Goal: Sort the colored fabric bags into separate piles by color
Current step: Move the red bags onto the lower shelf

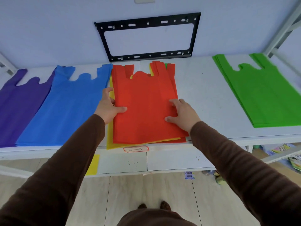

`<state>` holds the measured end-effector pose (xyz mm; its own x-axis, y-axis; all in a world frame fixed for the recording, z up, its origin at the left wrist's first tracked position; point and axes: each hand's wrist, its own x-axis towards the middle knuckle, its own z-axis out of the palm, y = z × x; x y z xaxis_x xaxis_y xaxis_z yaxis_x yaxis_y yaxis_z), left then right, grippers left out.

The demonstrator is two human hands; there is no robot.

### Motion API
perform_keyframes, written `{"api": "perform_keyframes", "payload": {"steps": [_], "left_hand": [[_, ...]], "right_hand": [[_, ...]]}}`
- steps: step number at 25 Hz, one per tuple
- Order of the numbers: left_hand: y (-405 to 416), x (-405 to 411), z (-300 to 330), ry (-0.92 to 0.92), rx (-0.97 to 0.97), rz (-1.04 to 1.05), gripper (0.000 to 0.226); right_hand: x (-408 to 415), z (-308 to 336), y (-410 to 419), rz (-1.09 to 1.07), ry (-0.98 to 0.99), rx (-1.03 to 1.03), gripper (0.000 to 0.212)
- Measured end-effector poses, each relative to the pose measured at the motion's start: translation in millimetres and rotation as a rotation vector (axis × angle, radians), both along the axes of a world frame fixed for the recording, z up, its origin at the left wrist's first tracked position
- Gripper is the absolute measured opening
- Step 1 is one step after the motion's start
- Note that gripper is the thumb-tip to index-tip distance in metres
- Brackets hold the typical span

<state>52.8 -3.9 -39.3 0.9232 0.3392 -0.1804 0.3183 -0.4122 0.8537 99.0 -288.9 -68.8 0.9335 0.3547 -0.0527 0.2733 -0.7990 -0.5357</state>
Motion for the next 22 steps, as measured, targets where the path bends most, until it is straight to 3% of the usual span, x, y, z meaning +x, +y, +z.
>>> {"api": "perform_keyframes", "payload": {"steps": [8,12,13,15,16,18,20,22], "left_hand": [[-3.1,-8.9,3.6,0.110,-0.397,-0.166,0.087],[3.5,2.4,9.1,0.146,-0.720,0.020,0.067],[6.3,4.6,10.8,0.144,-0.836,0.068,0.064],[10.3,6.1,11.6,0.133,-0.974,0.112,0.060],[11.9,5.5,10.8,0.137,-0.964,0.097,0.060],[13.5,2.3,7.1,0.172,-0.800,-0.008,0.065],[15.3,-0.9,1.4,0.175,-0.653,-0.108,0.073],[19.8,2.4,-3.6,0.125,-0.632,-0.130,0.077]], "right_hand": [[-4.1,7.7,0.4,0.001,0.046,0.021,0.068],[5.7,23.4,-15.8,-0.304,-0.004,0.285,0.036],[5.0,27.8,-21.0,-0.365,0.023,0.325,0.037],[-0.9,36.1,-26.3,-0.380,0.315,0.508,0.051],[-6.7,40.2,-26.3,-0.337,0.514,0.608,0.056],[-16.7,43.1,-18.9,-0.256,0.775,0.814,0.046],[-18.4,35.7,-7.5,-0.210,0.780,0.874,0.036],[-17.6,23.1,3.2,-0.118,0.675,0.760,0.073]]}}
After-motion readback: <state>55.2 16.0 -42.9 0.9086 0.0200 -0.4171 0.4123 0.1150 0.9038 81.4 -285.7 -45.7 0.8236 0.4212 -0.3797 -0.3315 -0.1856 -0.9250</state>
